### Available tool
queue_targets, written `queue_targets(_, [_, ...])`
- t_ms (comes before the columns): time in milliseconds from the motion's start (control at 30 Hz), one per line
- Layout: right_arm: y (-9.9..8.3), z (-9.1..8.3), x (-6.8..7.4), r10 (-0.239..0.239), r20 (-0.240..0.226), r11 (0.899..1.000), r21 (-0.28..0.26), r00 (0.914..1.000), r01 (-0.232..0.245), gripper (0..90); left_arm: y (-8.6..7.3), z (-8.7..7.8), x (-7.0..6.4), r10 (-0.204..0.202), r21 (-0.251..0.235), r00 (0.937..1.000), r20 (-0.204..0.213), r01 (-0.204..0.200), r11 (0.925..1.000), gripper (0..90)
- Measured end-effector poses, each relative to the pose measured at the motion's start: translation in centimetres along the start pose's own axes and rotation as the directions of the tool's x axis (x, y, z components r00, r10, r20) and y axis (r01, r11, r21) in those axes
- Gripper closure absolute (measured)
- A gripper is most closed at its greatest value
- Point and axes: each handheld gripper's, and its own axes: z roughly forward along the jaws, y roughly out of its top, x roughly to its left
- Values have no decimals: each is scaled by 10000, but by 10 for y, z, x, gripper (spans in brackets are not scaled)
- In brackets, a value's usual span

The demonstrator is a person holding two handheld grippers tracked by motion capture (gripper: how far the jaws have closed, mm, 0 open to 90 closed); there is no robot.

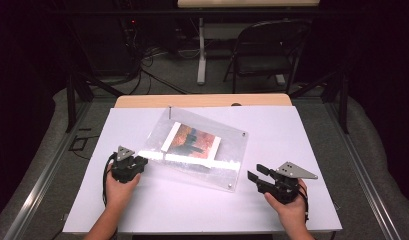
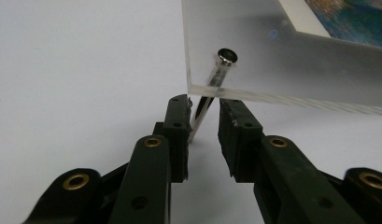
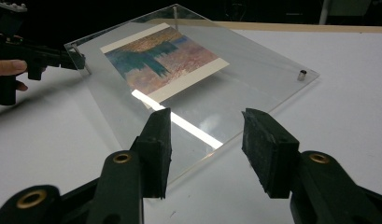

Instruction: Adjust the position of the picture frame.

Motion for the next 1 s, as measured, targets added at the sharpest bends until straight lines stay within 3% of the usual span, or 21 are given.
queue_targets(633, [-1,1,0,56,-45,10000,82,10000,-56,521,2,9,0,314,75,9993,-191,-313,9995,815])
queue_targets(1000, [-1,3,0,100,-149,9998,155,9998,-97,521,3,6,0,106,24,9999,-3,-106,9999,823])
